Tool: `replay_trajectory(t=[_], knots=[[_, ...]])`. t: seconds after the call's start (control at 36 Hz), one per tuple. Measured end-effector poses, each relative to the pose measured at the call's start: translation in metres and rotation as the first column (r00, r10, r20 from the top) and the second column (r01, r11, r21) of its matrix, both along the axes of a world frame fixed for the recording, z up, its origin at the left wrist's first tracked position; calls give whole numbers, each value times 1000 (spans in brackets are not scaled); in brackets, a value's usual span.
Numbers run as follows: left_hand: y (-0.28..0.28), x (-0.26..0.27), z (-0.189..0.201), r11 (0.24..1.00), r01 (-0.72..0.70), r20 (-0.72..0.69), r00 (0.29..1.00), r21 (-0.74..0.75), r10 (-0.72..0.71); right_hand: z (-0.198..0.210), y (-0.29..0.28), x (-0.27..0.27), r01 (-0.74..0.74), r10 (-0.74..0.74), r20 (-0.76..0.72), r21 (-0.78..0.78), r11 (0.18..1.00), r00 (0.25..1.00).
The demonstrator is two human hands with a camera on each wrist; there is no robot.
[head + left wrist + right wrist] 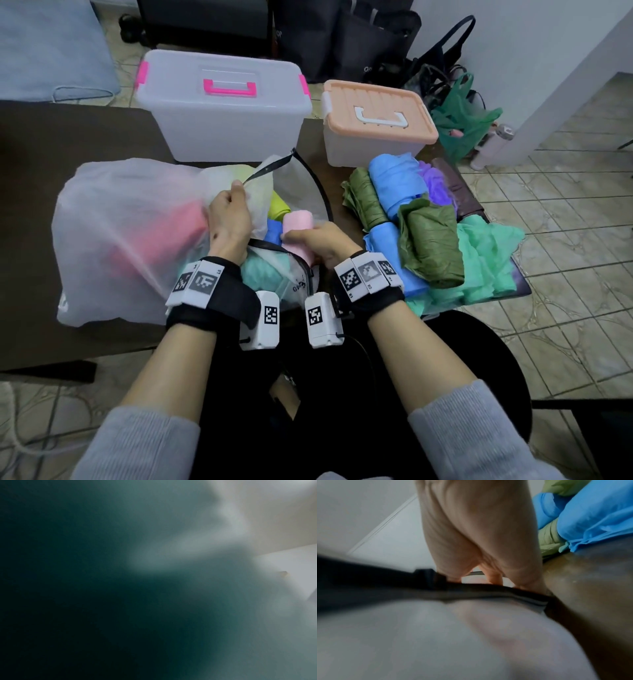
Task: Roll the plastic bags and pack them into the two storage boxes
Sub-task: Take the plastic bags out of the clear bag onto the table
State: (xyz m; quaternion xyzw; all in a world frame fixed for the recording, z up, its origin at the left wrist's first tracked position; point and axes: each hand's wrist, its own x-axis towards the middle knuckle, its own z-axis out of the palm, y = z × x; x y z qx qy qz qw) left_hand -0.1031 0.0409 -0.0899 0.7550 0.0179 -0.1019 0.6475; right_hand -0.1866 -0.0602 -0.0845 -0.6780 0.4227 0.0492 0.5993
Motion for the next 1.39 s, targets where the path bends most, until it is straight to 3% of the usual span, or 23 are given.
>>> replay_trajectory(t=[0.19, 0.33, 0.39, 0.5, 0.58, 0.69, 0.81, 0.89, 1.06, 1.17, 1.22, 1.39], knots=[[14, 16, 0, 996, -49, -2, 999, 78, 49, 19, -18, 11, 71, -76, 211, 31, 997, 975], [13, 17, -3, 995, -43, -18, 999, 89, 45, 50, -45, 19, 228, -208, 446, 9, 974, 870], [12, 15, 0, 993, -44, -13, 999, 111, 46, 60, -56, 21, 270, -203, 485, -72, 960, 851], [11, 16, -4, 994, -46, -4, 999, 101, 46, 67, -84, 27, 276, -86, 396, -452, 848, 914], [11, 15, -3, 995, -42, 7, 999, 94, 41, 54, -94, 33, 127, -8, 183, -645, 754, 983], [11, 14, -1, 989, -24, 27, 999, 145, 20, 31, -95, 37, -44, -33, -100, -679, 733, 994], [13, 12, 2, 984, -13, 31, 999, 176, 8, 11, -92, 41, -78, -26, -155, -628, 774, 988], [12, 13, 0, 989, -20, 26, 1000, 145, 16, 1, -92, 42, -94, -21, -159, -679, 728, 987], [11, 13, -1, 994, -36, 10, 999, 100, 36, -10, -86, 37, -141, -55, -195, -848, 510, 979], [12, 12, -1, 995, -39, 11, 999, 88, 38, -10, -77, 36, -153, -117, -190, -952, 267, 975], [11, 12, -1, 996, -38, 17, 999, 80, 37, -11, -78, 36, -178, -75, -206, -943, 280, 976], [11, 12, -1, 998, -41, 11, 999, 43, 41, -9, -80, 35, -238, -5, -274, -845, 479, 962]])
